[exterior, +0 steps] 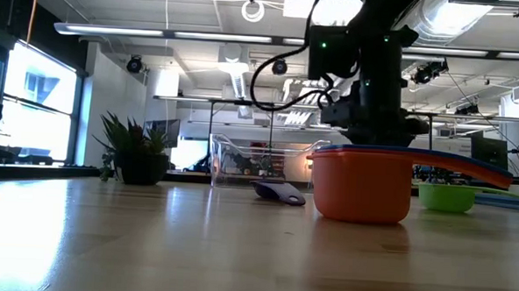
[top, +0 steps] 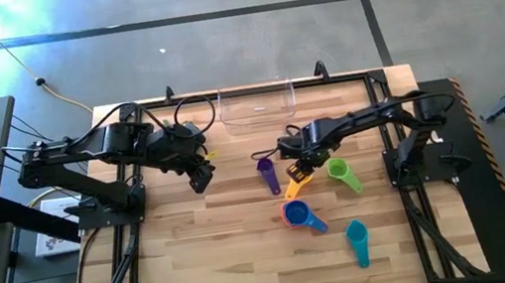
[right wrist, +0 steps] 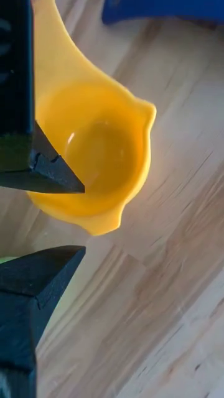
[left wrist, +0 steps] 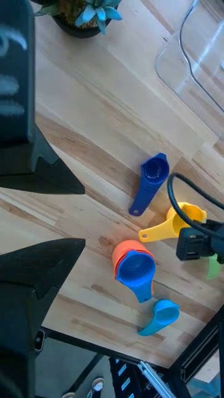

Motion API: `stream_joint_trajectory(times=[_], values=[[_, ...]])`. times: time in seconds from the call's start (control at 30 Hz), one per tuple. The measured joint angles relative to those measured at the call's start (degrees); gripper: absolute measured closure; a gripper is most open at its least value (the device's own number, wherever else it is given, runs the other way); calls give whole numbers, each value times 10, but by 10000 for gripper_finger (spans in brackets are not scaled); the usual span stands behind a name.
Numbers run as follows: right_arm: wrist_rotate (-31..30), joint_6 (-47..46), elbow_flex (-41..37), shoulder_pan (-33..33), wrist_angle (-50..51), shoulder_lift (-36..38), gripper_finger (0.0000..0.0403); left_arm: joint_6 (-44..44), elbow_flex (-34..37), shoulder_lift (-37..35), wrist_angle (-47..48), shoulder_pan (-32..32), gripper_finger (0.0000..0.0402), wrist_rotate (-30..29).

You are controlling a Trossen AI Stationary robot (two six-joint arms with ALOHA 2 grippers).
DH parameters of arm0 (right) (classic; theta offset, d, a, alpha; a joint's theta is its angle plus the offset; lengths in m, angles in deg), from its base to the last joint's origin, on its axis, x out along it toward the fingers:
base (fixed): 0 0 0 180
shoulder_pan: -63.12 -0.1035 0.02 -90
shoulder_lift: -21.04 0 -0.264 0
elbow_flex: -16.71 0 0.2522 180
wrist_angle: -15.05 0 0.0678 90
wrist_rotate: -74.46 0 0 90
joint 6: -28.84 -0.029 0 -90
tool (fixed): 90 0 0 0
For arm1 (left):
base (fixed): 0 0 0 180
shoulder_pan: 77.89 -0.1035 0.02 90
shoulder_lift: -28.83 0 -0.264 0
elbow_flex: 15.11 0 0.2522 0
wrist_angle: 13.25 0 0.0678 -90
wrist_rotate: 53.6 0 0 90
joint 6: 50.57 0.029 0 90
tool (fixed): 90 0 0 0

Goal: Nest measuring cups in basket
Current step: Stack the yellow measuring cup on top of the blue measuring cup

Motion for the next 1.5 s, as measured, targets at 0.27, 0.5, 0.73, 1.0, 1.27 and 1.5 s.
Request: stream_joint_trajectory(times=[0.27, 0.5, 0.73, 1.0, 1.27, 1.5], values=[[1, 6, 0, 0, -19, -25, 289, 0, 0, 0, 0, 0, 289, 0], [0, 21, 0, 0, -21, -25, 394, 0, 0, 0, 0, 0, 289, 0], [-14, 12, 0, 2, -17, -23, 397, 0, 0, 0, 0, 0, 289, 0], [-57, 4, 0, 10, -14, 12, 400, 0, 0, 0, 0, 0, 289, 0], [-62, 70, 0, 14, -10, 70, 401, 3, 0, 0, 0, 0, 289, 0], [-41, 150, 14, 2, -4, 121, 402, 0, 0, 0, 0, 0, 289, 0]])
